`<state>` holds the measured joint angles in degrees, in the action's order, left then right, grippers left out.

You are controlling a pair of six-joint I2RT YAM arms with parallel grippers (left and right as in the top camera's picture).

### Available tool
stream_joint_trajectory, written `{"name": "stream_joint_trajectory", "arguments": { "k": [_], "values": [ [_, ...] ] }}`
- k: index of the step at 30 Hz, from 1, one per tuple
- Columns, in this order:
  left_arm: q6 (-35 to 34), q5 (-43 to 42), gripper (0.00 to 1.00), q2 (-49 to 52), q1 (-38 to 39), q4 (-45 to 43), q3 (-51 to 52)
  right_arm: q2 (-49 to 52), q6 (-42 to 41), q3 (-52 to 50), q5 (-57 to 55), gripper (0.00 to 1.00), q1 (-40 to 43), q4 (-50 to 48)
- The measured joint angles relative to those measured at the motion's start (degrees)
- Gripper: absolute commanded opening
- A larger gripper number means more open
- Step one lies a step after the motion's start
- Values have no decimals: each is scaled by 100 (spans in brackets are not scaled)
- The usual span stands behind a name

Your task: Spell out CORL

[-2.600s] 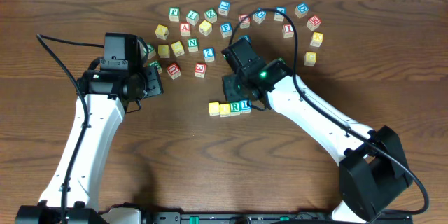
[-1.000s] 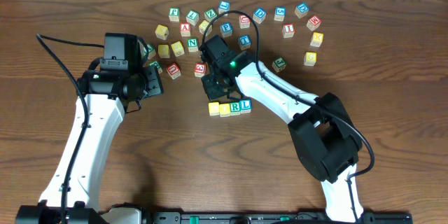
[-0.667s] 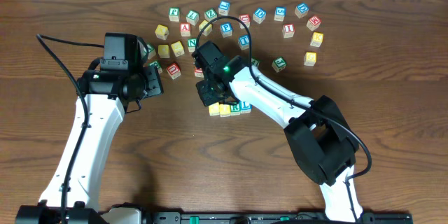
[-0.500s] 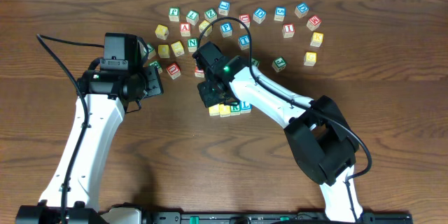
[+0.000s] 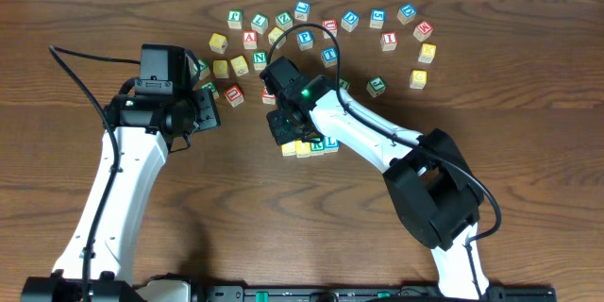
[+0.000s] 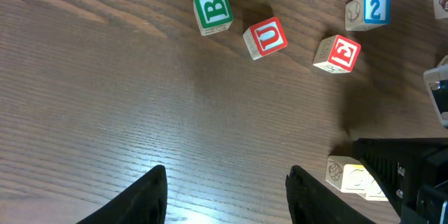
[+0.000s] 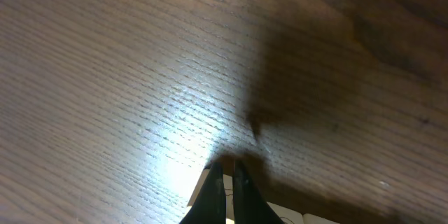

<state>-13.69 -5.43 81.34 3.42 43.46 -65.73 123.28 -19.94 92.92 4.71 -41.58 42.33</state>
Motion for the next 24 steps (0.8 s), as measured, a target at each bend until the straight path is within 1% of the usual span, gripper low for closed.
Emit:
{"name": "stream_joint_trajectory", "arguments": {
  "k": [24],
  "values": [
    [0, 0, 54, 0, 0, 0, 0, 127, 0, 0, 0, 1, 0, -83]
  ]
}}
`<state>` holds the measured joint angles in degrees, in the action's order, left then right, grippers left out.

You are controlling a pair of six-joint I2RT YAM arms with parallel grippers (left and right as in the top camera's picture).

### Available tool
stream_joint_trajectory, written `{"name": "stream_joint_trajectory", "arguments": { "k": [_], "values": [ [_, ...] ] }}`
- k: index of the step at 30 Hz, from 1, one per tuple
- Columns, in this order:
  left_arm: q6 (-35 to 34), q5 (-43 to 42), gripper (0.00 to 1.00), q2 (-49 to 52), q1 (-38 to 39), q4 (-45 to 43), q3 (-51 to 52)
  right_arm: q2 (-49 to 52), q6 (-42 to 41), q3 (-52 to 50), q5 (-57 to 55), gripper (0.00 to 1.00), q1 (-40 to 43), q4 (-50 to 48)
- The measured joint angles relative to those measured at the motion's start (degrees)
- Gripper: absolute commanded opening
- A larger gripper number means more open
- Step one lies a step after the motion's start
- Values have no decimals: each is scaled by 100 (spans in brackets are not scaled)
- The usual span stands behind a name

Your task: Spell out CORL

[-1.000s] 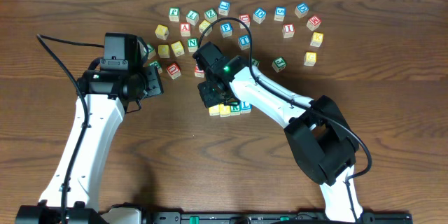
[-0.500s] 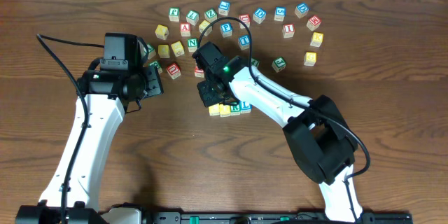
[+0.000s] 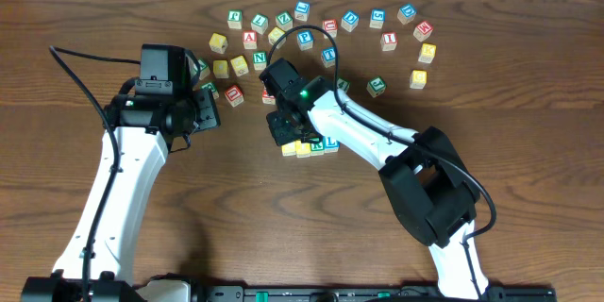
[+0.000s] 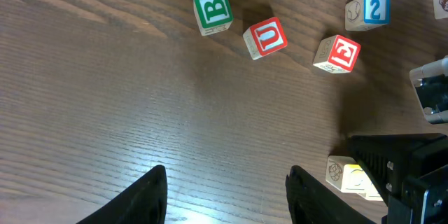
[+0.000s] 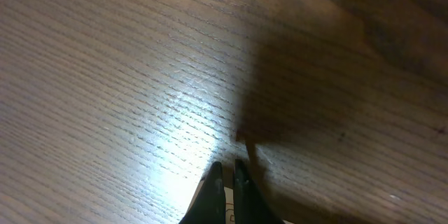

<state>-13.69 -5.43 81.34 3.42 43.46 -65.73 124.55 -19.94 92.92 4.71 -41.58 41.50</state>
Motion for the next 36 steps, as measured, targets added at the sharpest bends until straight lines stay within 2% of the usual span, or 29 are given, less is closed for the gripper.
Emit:
{"name": "stream_joint_trajectory", "arguments": {
  "k": [36],
  "values": [
    [0, 0, 54, 0, 0, -7, 0, 0, 15, 2, -20, 6, 0, -151]
  ]
}}
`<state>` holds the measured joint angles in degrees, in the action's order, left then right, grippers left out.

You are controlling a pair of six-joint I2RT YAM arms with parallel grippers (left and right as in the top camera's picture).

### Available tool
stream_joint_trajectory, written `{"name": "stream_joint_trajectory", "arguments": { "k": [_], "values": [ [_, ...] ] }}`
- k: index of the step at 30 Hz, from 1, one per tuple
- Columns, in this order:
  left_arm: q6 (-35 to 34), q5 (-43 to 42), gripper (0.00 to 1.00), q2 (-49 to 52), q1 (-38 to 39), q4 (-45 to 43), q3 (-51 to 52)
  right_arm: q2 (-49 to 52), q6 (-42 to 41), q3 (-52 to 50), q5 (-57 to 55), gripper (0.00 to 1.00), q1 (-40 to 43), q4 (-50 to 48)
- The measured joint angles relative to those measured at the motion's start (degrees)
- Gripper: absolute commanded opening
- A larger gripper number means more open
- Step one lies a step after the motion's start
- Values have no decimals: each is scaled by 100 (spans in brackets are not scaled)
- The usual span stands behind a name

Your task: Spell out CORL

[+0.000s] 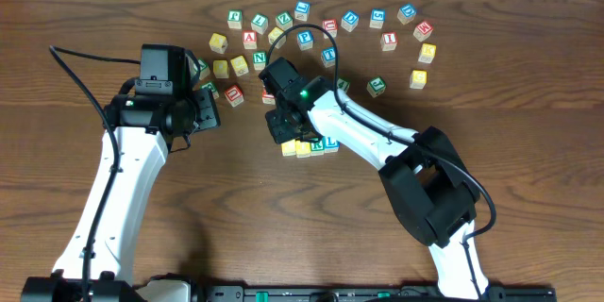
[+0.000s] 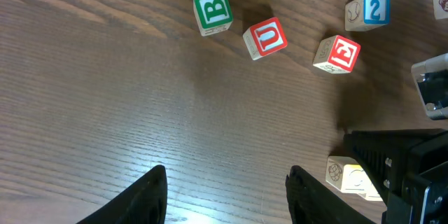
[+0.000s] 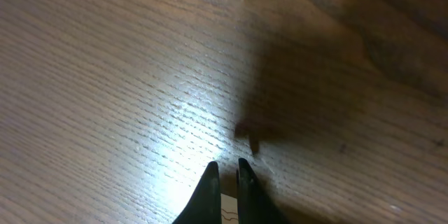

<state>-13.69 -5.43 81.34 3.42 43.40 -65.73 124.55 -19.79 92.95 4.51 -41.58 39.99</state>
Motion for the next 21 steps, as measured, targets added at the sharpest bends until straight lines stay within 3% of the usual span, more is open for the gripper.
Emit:
{"name": "stream_joint_trajectory", "arguments": {
  "k": [13, 21],
  "values": [
    [0, 105, 54, 0, 0, -39, 0, 0, 192, 188, 66, 5, -2, 59],
    [0, 133, 54, 0, 0, -39, 0, 0, -129, 188, -50, 5, -2, 245]
  ]
}}
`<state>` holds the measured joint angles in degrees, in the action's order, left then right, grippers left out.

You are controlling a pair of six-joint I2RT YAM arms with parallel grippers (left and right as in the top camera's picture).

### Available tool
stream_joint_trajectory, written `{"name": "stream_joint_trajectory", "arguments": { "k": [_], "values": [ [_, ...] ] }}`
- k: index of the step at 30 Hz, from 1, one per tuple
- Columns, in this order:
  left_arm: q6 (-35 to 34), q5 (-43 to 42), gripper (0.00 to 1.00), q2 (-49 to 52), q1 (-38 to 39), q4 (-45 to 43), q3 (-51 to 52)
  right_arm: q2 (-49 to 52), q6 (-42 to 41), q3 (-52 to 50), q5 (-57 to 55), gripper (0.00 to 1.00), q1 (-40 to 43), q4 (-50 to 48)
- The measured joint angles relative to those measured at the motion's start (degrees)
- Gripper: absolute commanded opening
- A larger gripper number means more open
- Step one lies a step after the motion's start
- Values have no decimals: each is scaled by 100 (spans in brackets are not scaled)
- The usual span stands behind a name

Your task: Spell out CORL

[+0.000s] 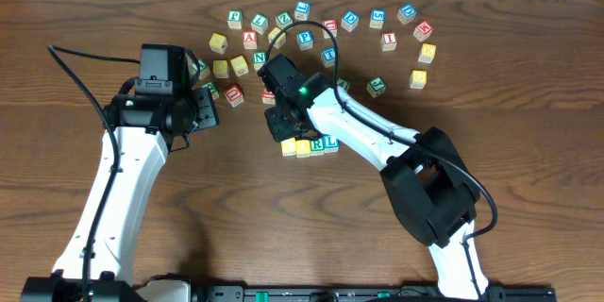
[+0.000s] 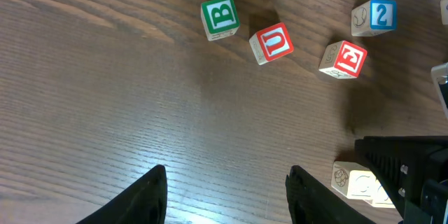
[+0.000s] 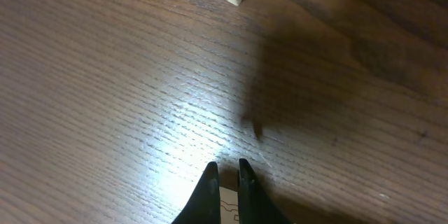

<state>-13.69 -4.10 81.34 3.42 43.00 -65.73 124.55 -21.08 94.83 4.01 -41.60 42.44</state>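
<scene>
A short row of letter blocks (image 1: 310, 146) lies mid-table: two yellow ones, then a green R (image 1: 318, 143) and a blue L (image 1: 331, 142). My right gripper (image 1: 281, 132) hangs just over the row's left end. Its fingers stand almost together (image 3: 227, 171), with a pale block face (image 3: 228, 208) showing below them and nothing held. My left gripper (image 2: 227, 182) is open and empty over bare wood to the left. The left wrist view also shows the row's end block (image 2: 352, 182) under the black right gripper (image 2: 409, 161).
Many loose letter blocks (image 1: 326, 26) are scattered across the far side of the table. The green B (image 2: 219, 17), red U (image 2: 271, 43), red E (image 2: 344, 59) and blue 2 (image 2: 379, 15) lie nearest my left gripper. A red block lies ahead of the right gripper.
My right gripper has drawn back slightly from the row toward the far side, uncovering the R and L. The left wrist view has shifted a little; its blocks sit lower in frame.
My right gripper was shut, low at the left end of the row. It stayed there through the following moments, edging toward the far side. The row has kept its place, and my left gripper has stayed open to the left.
</scene>
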Motion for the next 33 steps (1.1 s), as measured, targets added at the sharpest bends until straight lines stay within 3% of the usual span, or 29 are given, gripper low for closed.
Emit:
{"name": "stream_joint_trajectory", "arguments": {
  "k": [33],
  "values": [
    [0, 0, 54, 0, 0, 0, 0, 24, -98, 0, -42, 4, -26, 197]
  ]
}}
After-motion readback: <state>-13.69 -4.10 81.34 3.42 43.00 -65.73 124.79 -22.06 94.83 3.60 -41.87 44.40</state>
